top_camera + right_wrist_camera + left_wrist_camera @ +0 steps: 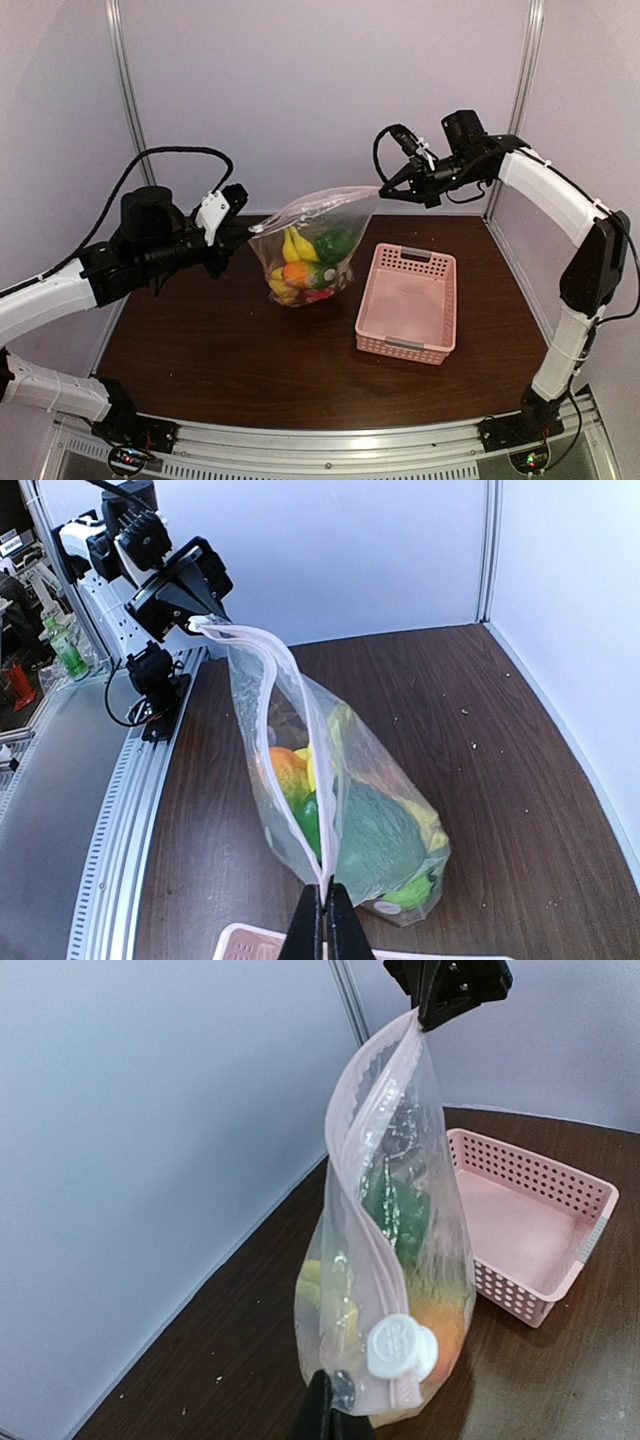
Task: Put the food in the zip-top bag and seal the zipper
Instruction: Adjust the zipper food storage bag at the center of the board.
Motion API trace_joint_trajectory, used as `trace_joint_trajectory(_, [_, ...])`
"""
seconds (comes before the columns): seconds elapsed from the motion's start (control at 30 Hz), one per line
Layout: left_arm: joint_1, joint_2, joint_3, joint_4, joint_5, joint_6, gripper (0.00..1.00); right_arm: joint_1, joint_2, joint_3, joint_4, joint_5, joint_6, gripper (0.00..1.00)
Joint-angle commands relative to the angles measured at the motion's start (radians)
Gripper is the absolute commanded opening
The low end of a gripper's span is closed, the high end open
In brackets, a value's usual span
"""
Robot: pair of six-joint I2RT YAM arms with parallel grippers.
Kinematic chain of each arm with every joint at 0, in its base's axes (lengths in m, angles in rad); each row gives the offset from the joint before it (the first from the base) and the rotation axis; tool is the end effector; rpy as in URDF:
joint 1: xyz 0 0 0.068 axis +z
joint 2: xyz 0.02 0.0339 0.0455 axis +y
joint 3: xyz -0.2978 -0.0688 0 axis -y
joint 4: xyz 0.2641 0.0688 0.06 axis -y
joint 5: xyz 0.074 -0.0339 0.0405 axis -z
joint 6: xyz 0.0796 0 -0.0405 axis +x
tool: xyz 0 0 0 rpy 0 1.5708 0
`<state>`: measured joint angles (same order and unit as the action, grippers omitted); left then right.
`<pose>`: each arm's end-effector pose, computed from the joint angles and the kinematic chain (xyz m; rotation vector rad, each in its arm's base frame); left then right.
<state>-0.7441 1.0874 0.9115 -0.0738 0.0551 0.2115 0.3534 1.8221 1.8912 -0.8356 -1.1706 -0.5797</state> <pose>0.2184 -0.2070 0.3521 0.8813 1.6163 -0.4253 0.3771 0.2173 0.4072 -1.3732 1.4999 1.1949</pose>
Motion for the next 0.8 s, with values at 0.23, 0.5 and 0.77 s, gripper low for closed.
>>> trace_joint_trajectory(0.23, [0.011,0.038,-0.064,0.064,0.229,-0.034,0.08,0.02,-0.091,-0.093,-0.269,0.173,-0.155,0.0])
trace_joint_trajectory(0.5, [0.012,0.111,-0.074,0.137,0.29,-0.04,0.21,0.022,-0.064,-0.1,-0.263,0.133,-0.118,0.0])
trace_joint_trajectory(0.77, [0.011,0.068,-0.089,0.187,0.289,-0.095,0.21,0.022,-0.058,-0.098,-0.255,0.136,-0.101,0.0])
